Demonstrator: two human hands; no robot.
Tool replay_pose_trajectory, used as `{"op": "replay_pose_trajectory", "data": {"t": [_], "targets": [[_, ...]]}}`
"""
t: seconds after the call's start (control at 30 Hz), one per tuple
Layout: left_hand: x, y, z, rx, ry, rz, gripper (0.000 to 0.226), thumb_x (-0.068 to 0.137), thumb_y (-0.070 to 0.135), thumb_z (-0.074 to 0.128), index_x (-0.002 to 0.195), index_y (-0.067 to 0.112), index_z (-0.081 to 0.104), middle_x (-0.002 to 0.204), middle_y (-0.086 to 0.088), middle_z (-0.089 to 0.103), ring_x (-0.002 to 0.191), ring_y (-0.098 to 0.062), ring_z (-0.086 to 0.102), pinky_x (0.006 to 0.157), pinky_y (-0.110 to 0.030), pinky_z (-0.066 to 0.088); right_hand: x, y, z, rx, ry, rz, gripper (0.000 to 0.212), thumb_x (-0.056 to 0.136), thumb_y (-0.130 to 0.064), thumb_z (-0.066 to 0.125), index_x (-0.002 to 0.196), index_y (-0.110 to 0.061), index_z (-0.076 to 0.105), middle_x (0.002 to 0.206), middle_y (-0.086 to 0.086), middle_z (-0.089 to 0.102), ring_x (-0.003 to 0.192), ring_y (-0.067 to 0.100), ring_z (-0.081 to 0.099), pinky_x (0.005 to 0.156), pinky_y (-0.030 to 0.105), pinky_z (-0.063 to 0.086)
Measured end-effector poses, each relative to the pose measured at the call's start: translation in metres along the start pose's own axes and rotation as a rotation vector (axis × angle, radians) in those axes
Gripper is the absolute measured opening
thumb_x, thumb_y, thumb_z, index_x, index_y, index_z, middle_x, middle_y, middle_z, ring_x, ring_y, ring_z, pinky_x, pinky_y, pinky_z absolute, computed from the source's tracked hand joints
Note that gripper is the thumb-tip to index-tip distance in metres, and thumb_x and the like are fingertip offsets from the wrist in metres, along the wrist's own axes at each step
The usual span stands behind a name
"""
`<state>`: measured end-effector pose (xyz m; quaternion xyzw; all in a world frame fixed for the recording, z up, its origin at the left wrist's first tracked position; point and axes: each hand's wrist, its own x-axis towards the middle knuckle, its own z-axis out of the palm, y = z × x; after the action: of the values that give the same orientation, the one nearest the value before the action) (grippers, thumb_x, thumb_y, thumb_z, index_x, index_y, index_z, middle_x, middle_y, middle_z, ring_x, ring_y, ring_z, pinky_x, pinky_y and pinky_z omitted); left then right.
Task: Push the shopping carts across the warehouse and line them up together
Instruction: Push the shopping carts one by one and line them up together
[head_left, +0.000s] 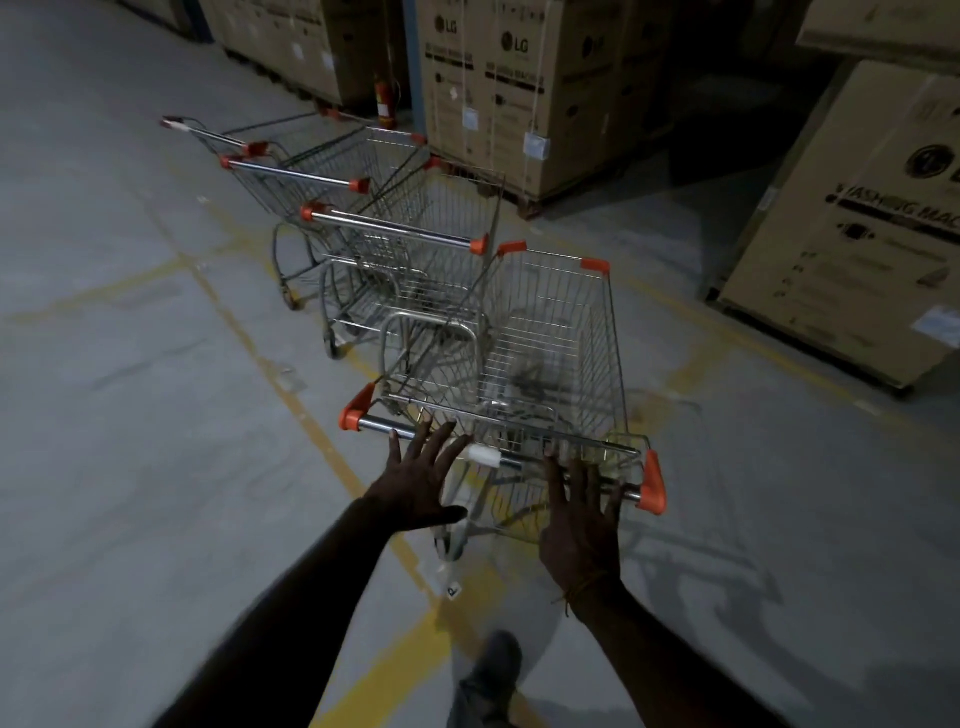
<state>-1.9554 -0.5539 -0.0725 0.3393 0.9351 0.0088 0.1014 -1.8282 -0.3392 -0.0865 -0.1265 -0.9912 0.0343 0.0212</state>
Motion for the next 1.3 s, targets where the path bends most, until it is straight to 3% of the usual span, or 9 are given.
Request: {"op": "replay_pose_trajectory", "data": {"t": [0.13, 0.3, 0.5, 0.73, 0.93, 1.1, 1.2, 1.27, 1.3], "targets": [[0.041, -0.031, -0.012, 0.001, -0.001, -0.028, 0.107, 0.076, 0.078, 0.049, 0.15, 0.035, -0.014, 0.162, 0.0, -0.013, 0.148, -0.032, -0.015, 0.114, -0.067, 0.002, 0.049, -0.012, 0.007, 0.038, 0.018, -0.018, 0.109, 0.054, -0.015, 0.078, 0.15, -0.02, 0.026, 0.146, 0.02, 0.044, 0.135, 0.042, 0.04, 0.111, 0.068, 0.014], [0.082, -0.06, -0.025, -0.053, 0.008, -0.073, 0.103, 0.077, 0.073, 0.053, 0.151, 0.036, -0.006, 0.162, 0.002, -0.01, 0.148, -0.031, -0.013, 0.116, -0.063, 0.006, 0.094, -0.027, 0.015, 0.056, 0.033, -0.054, 0.11, 0.055, -0.015, 0.079, 0.15, -0.017, 0.024, 0.15, 0.02, 0.038, 0.14, 0.041, 0.032, 0.114, 0.066, 0.002], [0.119, -0.091, -0.034, -0.108, 0.019, -0.093, 0.101, 0.077, 0.07, 0.058, 0.151, 0.038, -0.003, 0.162, 0.002, -0.009, 0.148, -0.032, -0.014, 0.117, -0.061, 0.006, 0.132, -0.048, 0.018, 0.086, 0.03, -0.06, 0.106, 0.058, -0.016, 0.078, 0.151, -0.016, 0.027, 0.15, 0.02, 0.038, 0.138, 0.041, 0.035, 0.11, 0.067, 0.014], [0.151, -0.12, -0.042, -0.087, -0.002, -0.07, 0.1, 0.079, 0.066, 0.058, 0.151, 0.039, -0.006, 0.161, 0.004, -0.016, 0.148, -0.03, -0.016, 0.116, -0.062, 0.007, 0.165, -0.068, 0.018, 0.079, 0.015, -0.007, 0.113, 0.057, -0.016, 0.075, 0.153, -0.018, 0.017, 0.153, 0.018, 0.03, 0.141, 0.041, 0.029, 0.112, 0.068, 0.01], [0.174, -0.145, -0.049, -0.08, -0.035, 0.0, 0.102, 0.079, 0.066, 0.06, 0.151, 0.039, -0.007, 0.161, 0.002, -0.016, 0.147, -0.033, -0.015, 0.114, -0.062, 0.007, 0.181, -0.087, 0.016, 0.059, -0.003, 0.062, 0.104, 0.055, -0.011, 0.07, 0.151, -0.018, 0.031, 0.152, 0.017, 0.036, 0.142, 0.04, 0.029, 0.111, 0.068, 0.013], [0.189, -0.172, -0.056, -0.152, -0.064, 0.101, 0.102, 0.079, 0.064, 0.062, 0.152, 0.042, -0.005, 0.161, 0.005, -0.015, 0.148, -0.03, -0.016, 0.115, -0.062, 0.008, 0.19, -0.108, 0.006, 0.059, -0.02, 0.152, 0.103, 0.046, -0.016, 0.074, 0.145, -0.018, 0.044, 0.144, 0.015, 0.048, 0.135, 0.039, 0.041, 0.112, 0.061, 0.004], [0.195, -0.184, -0.054, -0.194, -0.057, 0.157, 0.099, 0.08, 0.065, 0.061, 0.151, 0.043, -0.004, 0.161, 0.007, -0.015, 0.147, -0.028, -0.018, 0.116, -0.061, 0.008, 0.194, -0.121, 0.002, 0.05, -0.049, 0.23, 0.102, 0.041, -0.026, 0.079, 0.139, -0.018, 0.052, 0.138, 0.014, 0.054, 0.13, 0.04, 0.048, 0.109, 0.064, 0.021], [0.197, -0.19, -0.05, -0.207, -0.013, 0.2, 0.097, 0.08, 0.063, 0.062, 0.152, 0.042, -0.001, 0.162, 0.005, -0.011, 0.148, -0.029, -0.015, 0.116, -0.06, 0.009, 0.195, -0.128, -0.006, 0.075, -0.097, 0.278, 0.103, 0.05, -0.032, 0.079, 0.145, -0.019, 0.044, 0.147, 0.016, 0.045, 0.138, 0.041, 0.037, 0.108, 0.068, 0.024], [0.197, -0.191, -0.047, -0.196, 0.018, 0.214, 0.096, 0.081, 0.062, 0.061, 0.152, 0.041, 0.0, 0.163, 0.004, -0.008, 0.148, -0.03, -0.012, 0.116, -0.06, 0.01, 0.196, -0.13, -0.011, 0.075, -0.117, 0.294, 0.101, 0.062, -0.032, 0.075, 0.152, -0.021, 0.031, 0.155, 0.016, 0.031, 0.144, 0.04, 0.023, 0.111, 0.067, 0.014]]}}
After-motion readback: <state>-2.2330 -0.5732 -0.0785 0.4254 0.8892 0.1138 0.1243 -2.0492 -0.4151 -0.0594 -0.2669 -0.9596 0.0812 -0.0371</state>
